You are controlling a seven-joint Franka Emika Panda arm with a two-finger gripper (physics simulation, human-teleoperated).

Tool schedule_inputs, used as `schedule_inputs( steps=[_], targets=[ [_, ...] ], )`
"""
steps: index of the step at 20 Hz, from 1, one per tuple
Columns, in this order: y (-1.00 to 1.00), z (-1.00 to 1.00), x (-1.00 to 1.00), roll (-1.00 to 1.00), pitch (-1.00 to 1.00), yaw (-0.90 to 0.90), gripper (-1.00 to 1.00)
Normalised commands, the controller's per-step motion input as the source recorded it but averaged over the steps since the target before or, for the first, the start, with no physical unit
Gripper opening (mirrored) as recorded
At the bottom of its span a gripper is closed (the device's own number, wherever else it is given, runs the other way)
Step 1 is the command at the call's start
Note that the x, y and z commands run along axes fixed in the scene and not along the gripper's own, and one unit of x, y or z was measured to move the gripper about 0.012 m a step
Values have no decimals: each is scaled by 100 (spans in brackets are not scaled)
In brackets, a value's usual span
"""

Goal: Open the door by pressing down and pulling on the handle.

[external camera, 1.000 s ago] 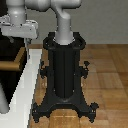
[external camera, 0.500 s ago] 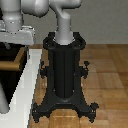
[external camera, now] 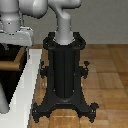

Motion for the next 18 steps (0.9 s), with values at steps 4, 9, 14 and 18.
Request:
schedule_inputs(
  steps=[4, 9, 14, 18],
  targets=[
    [0, -75, 0, 0, 0, 0, 100],
    [0, -20, 0, 0, 0, 0, 100],
    [0, -40, 0, 0, 0, 0, 100],
    [0, 0, 0, 0, 0, 0, 100]
  ],
)
